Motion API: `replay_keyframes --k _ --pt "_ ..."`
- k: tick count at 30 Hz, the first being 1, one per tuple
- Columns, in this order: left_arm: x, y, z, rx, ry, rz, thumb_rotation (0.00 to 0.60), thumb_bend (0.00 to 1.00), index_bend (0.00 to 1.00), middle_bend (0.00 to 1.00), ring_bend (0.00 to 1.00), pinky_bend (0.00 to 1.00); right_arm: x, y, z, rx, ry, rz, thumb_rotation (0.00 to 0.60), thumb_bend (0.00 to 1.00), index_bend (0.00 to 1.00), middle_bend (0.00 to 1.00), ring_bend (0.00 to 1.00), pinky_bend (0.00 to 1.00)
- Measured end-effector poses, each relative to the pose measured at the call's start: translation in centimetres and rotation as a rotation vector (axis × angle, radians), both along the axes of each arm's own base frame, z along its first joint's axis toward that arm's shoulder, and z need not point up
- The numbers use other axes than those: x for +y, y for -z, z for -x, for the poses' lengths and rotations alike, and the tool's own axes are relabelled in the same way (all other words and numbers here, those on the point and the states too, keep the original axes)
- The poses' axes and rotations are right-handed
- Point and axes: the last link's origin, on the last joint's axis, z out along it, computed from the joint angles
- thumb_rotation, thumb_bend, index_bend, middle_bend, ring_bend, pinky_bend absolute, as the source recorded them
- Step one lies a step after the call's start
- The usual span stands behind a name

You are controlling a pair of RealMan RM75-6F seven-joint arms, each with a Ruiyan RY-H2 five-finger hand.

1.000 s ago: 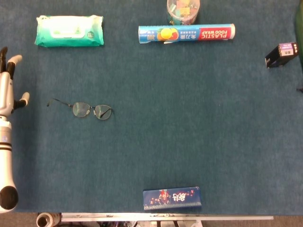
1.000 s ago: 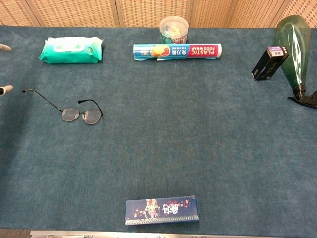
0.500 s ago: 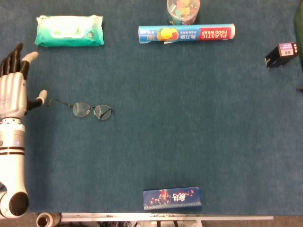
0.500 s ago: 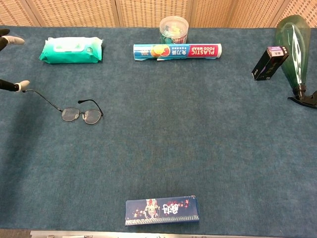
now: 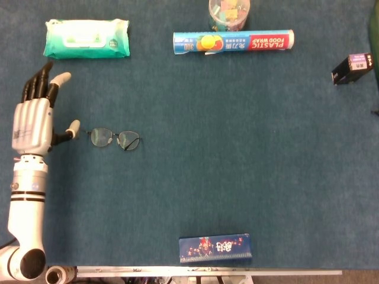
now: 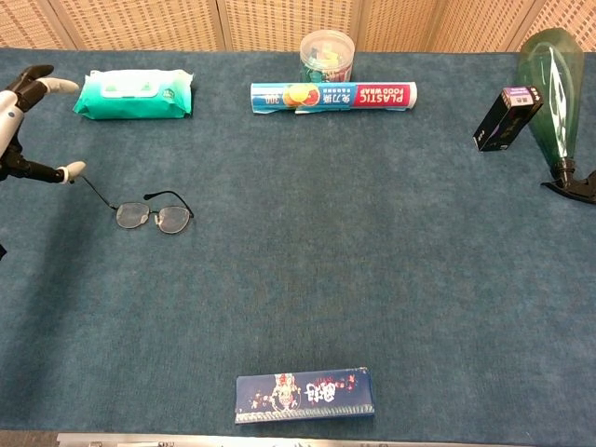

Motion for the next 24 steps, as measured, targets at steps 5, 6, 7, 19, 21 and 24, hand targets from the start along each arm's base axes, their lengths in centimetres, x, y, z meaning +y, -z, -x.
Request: replay_keyframes --k 5,6,7,19,21,24 --pt "0.0 0.8 -0.8 -0.016 0.019 0.020 0.600 0.22 0.17 0.00 0.00 0.06 0.1 0.0 0.1 -0.001 0.004 0.000 0.600 0.04 0.15 0.21 0.21 0.45" --pt "0.0 1.0 -1.0 -0.018 0.022 0.025 0.600 0.22 0.17 0.00 0.00 0.06 0.1 0.0 0.2 -0.001 0.004 0.001 0.600 0.04 0.15 0.21 0.21 0.45" --pt "0.0 1.2 -1.1 -0.019 0.025 0.029 0.600 0.22 0.17 0.00 0.00 0.06 0.1 0.0 0.2 -0.001 0.004 0.002 0.600 0.04 0.15 0.21 0.21 0.45" --pt "-0.3 3.3 -2.5 -0.031 0.054 0.090 0.600 0.22 0.17 0.00 0.00 0.06 0.5 -0.4 0.5 -0.004 0.013 0.012 0.600 0.04 0.15 0.21 0.21 0.45" --pt "-0.5 3.8 -2.6 -0.030 0.056 0.103 0.600 0.22 0.17 0.00 0.00 0.06 0.5 -0.4 0.5 -0.005 0.014 0.013 0.600 0.04 0.15 0.21 0.21 0.45" --pt "-0.7 4.4 -2.7 -0.029 0.059 0.123 0.600 0.22 0.17 0.00 0.00 0.06 0.5 -0.4 0.6 -0.004 0.015 0.012 0.600 0.04 0.15 0.21 0.21 0.45"
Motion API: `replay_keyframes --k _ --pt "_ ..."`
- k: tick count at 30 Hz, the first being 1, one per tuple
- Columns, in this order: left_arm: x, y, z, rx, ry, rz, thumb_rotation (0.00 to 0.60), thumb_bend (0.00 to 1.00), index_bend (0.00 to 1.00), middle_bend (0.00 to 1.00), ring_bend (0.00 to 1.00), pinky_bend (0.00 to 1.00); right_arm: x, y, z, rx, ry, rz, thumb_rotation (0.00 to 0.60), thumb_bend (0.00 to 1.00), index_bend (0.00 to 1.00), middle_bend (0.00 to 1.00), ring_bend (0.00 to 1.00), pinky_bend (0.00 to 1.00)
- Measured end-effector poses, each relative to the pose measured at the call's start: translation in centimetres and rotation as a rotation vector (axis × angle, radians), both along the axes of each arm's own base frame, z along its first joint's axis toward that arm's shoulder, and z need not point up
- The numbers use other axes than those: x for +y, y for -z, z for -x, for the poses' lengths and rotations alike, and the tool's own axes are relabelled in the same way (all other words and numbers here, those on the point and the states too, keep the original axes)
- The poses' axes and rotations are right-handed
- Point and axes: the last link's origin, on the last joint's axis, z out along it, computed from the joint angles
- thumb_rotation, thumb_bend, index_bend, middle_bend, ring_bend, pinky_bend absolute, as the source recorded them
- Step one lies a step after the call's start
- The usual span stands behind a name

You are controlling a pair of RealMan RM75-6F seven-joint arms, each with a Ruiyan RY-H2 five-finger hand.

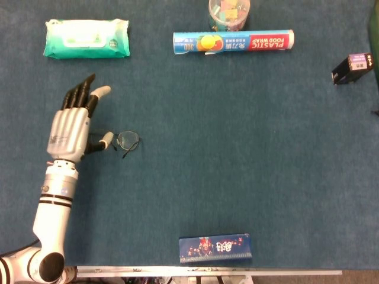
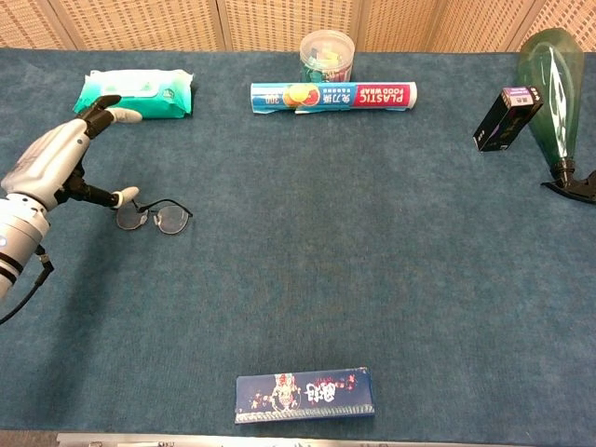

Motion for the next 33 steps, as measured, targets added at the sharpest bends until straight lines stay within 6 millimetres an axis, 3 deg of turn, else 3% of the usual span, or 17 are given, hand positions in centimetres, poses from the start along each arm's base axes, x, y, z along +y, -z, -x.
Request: replay_keyframes --k 23,33 --pt "0.8 4.2 -2.0 0.025 0.057 0.096 0.600 0.22 0.16 0.00 0.00 0.06 0.3 0.1 0.5 -0.002 0.020 -0.001 0.600 0.04 0.15 0.21 0.21 0.45" --pt "1.3 5.3 -1.6 0.054 0.037 0.125 0.600 0.22 0.16 0.00 0.00 0.06 0.6 -0.1 0.7 -0.005 0.027 0.004 0.600 0.04 0.15 0.21 0.21 0.45"
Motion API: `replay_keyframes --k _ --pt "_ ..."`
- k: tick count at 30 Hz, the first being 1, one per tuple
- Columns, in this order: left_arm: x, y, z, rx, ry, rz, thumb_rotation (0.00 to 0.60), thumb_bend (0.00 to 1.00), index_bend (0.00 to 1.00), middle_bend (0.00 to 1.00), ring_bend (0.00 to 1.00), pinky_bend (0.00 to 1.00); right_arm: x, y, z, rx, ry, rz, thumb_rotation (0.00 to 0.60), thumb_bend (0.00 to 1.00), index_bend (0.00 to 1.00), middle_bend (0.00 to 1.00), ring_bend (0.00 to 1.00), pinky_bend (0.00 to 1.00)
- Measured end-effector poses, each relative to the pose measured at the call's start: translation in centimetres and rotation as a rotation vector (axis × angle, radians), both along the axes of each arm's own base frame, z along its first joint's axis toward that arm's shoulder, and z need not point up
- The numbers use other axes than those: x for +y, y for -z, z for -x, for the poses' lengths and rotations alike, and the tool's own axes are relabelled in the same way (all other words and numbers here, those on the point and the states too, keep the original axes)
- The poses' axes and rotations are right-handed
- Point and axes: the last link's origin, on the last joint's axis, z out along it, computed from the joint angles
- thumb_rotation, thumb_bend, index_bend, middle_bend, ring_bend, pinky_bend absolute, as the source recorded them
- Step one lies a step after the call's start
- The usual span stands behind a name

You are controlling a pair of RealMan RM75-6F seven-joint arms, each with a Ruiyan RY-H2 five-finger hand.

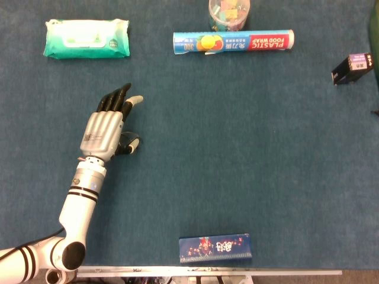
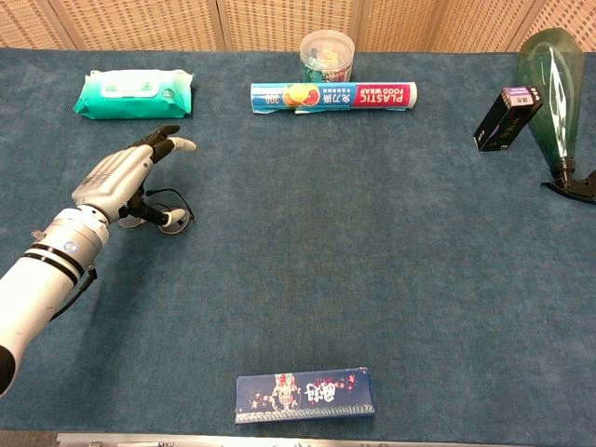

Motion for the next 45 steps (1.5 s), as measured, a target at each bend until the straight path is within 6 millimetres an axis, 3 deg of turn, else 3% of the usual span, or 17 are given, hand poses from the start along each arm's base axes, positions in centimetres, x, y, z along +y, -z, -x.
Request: replay_keyframes --k 7,13,27,35,45 --pt "0.0 0.5 0.3 0.009 -0.008 0.016 0.600 0.22 0.16 0.00 0.00 0.06 -0.1 0.1 0.0 -0.002 -0.001 -0.001 0.600 0.04 0.15 0.21 0.21 0.45" --pt "-0.5 -0.6 0.5 -0.025 -0.020 0.000 0.600 0.22 0.16 0.00 0.00 0.06 -0.2 -0.1 -0.2 -0.003 -0.010 0.004 0.600 0.04 0.15 0.21 0.21 0.45" --pt "-2.3 -9.3 2.6 -0.093 -0.079 -0.207 0.600 0.22 0.16 0.00 0.00 0.06 -0.6 0.1 -0.5 -0.011 -0.030 0.003 0.600 0.04 0.15 0.21 0.21 0.45" --pt "-3.9 -12.4 0.4 -0.171 0.026 -0.257 0.600 0.21 0.16 0.00 0.00 0.06 -0.6 0.2 -0.7 -0.009 -0.035 0.000 0.600 0.04 0.15 0.21 0.21 0.45" --pt "-5.0 -11.4 -2.3 -0.177 0.119 -0.190 0.600 0.20 0.16 0.00 0.00 0.06 -0.5 0.2 -0.6 -0.011 -0.029 0.004 0.600 0.04 0.15 0.21 0.21 0.45"
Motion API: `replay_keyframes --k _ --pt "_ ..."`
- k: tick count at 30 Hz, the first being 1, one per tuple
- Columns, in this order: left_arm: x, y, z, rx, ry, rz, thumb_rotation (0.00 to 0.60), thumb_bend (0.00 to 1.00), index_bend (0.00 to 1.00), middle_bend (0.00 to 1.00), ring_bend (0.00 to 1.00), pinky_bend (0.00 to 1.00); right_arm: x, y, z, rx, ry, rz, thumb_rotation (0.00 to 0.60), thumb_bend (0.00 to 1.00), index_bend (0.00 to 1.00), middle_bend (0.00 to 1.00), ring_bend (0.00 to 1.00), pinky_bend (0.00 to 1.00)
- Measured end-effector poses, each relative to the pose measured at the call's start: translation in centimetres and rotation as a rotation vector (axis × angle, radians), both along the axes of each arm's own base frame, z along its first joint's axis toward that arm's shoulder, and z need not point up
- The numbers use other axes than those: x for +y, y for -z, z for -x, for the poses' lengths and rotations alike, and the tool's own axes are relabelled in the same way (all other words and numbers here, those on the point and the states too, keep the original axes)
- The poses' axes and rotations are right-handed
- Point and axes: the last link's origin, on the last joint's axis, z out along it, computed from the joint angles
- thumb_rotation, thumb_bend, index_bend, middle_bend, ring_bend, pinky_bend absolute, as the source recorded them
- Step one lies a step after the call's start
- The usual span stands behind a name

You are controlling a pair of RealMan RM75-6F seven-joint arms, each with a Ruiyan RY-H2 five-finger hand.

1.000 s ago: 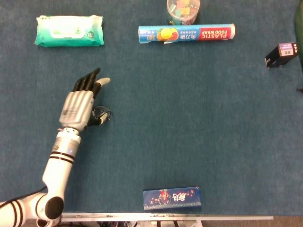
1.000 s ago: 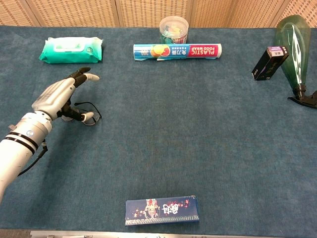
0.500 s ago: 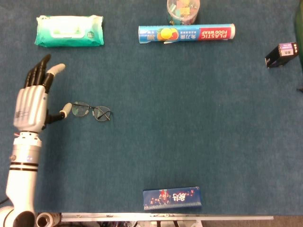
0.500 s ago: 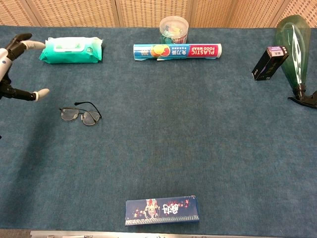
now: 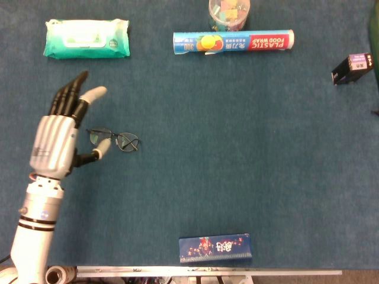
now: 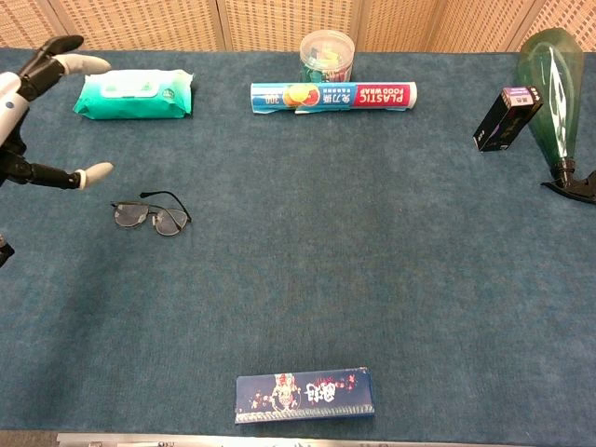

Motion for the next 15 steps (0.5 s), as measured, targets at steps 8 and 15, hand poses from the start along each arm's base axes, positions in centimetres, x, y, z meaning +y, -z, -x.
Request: replay_keyframes --k 8,15 --pt "0.0 1.9 -2.8 0.034 0.088 0.053 0.600 0.20 0.16 0.00 0.00 0.06 0.3 -0.2 0.4 -0.005 0.008 0.009 0.600 0.04 0.15 0.21 0.21 0.45" --pt "0.6 3.5 -3.7 0.043 0.092 0.089 0.600 0.20 0.16 0.00 0.00 0.06 0.6 -0.4 0.7 -0.009 0.017 0.015 0.600 0.04 0.15 0.21 0.21 0.45"
